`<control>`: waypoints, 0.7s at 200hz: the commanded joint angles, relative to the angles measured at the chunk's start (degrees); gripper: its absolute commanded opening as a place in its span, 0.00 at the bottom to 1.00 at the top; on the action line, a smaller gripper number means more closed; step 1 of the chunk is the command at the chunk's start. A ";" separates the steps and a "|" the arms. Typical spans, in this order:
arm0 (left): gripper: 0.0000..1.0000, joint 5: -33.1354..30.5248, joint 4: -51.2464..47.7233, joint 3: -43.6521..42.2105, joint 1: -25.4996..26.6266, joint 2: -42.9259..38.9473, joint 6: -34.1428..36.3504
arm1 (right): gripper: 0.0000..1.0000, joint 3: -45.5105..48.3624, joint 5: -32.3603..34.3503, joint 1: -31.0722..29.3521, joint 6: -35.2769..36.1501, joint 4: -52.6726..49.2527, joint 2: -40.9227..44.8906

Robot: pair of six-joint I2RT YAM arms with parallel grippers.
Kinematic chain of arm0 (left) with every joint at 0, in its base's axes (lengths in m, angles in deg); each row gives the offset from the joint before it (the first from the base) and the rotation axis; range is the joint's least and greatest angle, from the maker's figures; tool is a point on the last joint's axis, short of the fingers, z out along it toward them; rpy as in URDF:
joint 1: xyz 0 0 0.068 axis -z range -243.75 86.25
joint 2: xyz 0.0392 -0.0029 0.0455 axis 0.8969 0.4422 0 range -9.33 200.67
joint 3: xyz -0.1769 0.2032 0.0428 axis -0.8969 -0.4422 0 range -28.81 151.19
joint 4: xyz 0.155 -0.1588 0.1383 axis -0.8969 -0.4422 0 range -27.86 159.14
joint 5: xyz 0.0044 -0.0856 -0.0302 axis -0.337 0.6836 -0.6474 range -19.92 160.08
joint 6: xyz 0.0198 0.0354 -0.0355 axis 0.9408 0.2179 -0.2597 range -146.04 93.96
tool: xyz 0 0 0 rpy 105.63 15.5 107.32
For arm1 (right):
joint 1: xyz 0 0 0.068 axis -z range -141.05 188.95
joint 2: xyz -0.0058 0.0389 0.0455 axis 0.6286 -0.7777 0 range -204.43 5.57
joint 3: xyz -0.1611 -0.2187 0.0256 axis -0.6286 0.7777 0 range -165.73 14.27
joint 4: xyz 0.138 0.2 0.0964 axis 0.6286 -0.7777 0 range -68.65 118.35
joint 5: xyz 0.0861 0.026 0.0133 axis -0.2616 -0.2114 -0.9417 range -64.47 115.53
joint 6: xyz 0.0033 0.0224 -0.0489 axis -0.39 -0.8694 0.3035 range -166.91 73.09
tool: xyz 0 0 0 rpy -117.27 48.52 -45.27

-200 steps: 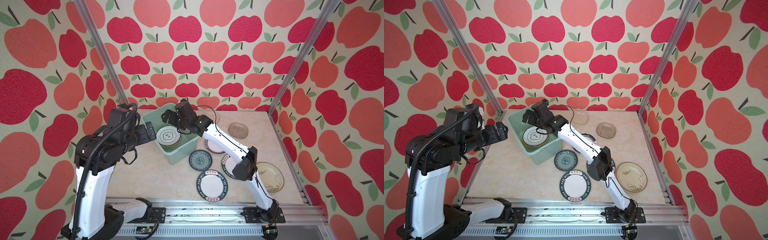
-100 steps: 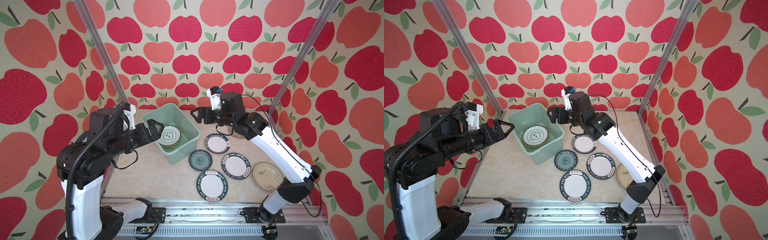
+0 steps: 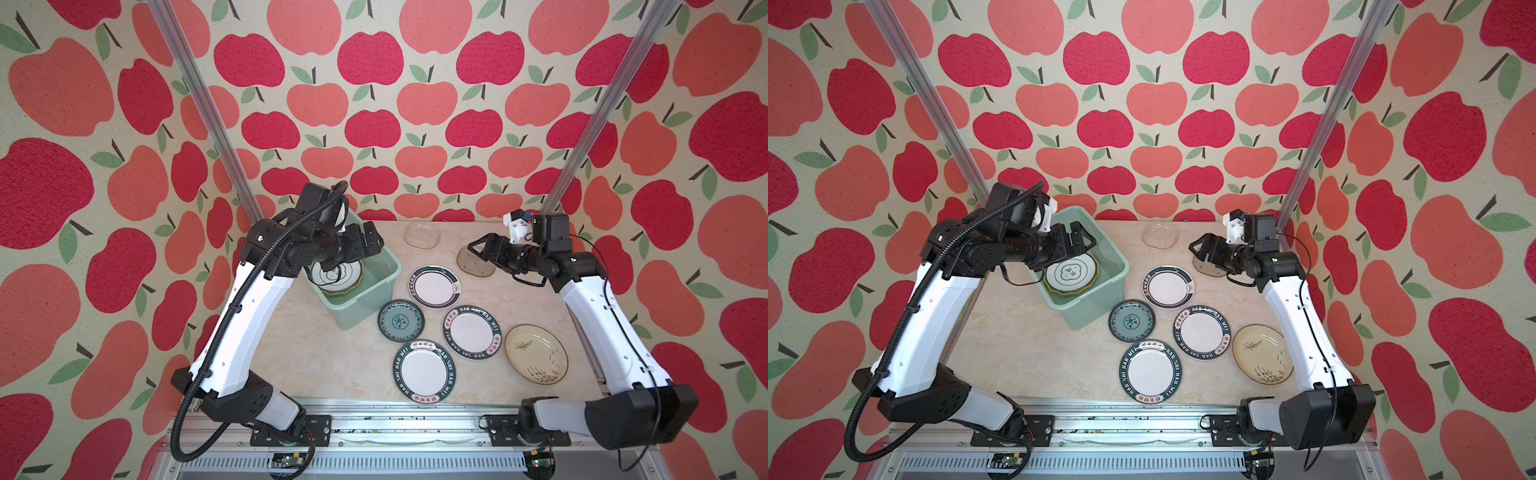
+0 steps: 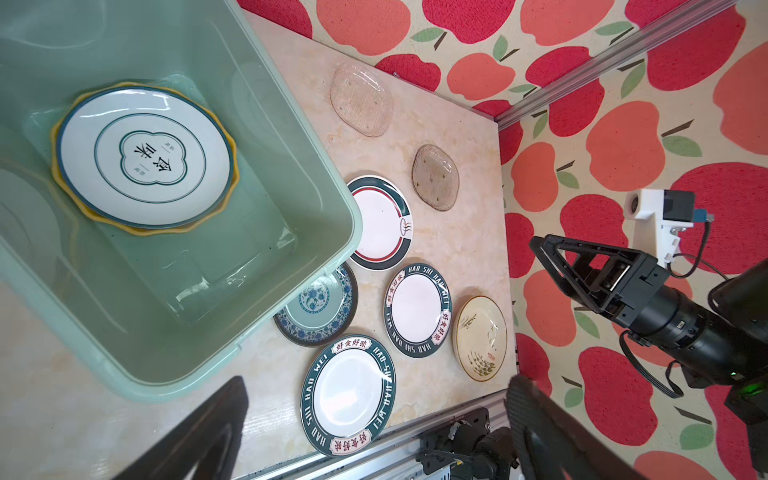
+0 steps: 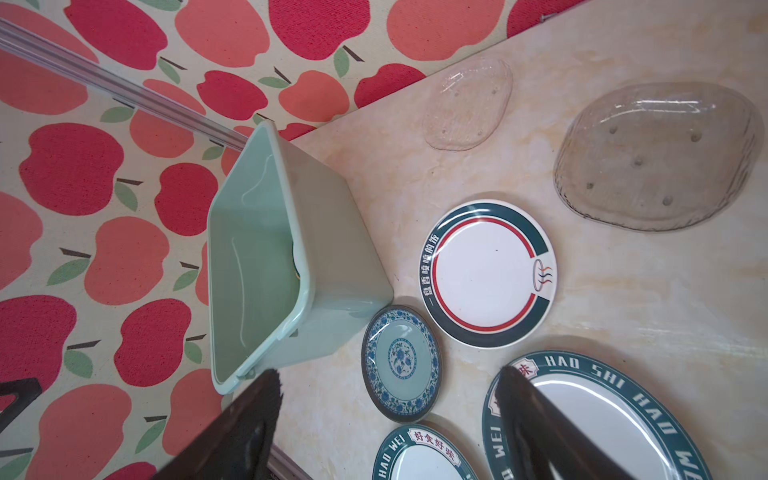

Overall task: Place the plates into the plastic bin on the countertop
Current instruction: 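Reach the right gripper to the red-and-green rimmed plate and grip its edge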

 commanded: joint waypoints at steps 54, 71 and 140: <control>1.00 -17.57 -3.32 11.31 7.47 14.31 7.98 | 0.84 9.75 -6.24 6.05 0.63 6.43 -7.51; 0.99 -20.64 -5.43 14.42 9.28 17.62 11.21 | 0.93 9.79 -6.05 6.05 1.63 7.53 -9.25; 0.99 -21.75 -3.76 15.46 11.29 21.74 16.70 | 0.99 13.47 -2.27 7.04 1.07 17.22 -9.13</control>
